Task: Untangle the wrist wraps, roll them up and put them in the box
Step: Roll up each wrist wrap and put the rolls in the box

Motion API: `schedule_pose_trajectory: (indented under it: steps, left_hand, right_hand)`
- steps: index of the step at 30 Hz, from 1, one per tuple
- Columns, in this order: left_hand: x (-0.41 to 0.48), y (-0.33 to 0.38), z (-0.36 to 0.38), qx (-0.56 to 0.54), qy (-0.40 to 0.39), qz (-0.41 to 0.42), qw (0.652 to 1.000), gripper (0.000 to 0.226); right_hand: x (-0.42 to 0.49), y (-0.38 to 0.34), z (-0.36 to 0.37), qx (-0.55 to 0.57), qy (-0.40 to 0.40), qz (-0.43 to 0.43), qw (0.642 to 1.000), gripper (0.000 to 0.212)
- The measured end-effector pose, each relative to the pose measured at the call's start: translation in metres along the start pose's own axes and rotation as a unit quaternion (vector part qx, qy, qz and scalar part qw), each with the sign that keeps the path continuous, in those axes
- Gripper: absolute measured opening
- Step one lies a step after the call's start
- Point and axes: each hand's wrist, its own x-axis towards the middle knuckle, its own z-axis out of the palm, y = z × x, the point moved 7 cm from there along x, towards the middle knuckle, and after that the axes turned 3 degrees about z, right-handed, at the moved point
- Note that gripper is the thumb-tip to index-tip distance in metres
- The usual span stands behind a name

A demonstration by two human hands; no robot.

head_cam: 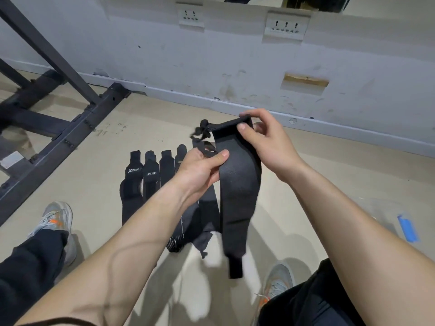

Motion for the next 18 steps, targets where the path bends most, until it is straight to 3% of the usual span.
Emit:
schedule_pose_trajectory:
  steps: [3,7,10,14,18]
  left_hand:
    - [-0.001,-0.004,0.002,-0.018,-0.012,-0.006,1.000,0.027]
    - [0.000,-0.001,-0.004,-0.125,0.003,-0.013,0.992,0.021]
    - [0.007,0.008,-0.018,-0.142,0.053,-0.006,0.988,0.026]
    - [0.007,0.024,-0.019,-0.116,0.074,0.007,0.990,0.017]
    - [0.005,0.033,-0.016,-0.101,0.072,0.009,0.992,0.015]
  right_hand:
    - [0.001,-0.001,-0.002,-0.029,0.026,-0.020,0.999,0.019]
    - [0.006,0.010,-0.004,0.008,0.053,0.031,0.998,0.029]
    - [0.010,0.014,-0.001,0.041,0.012,0.050,0.998,0.025]
    - [0.004,0.019,0.013,0.030,-0.057,0.054,0.997,0.023]
    - [0.000,0.020,0.018,0.026,-0.046,0.064,0.997,0.035]
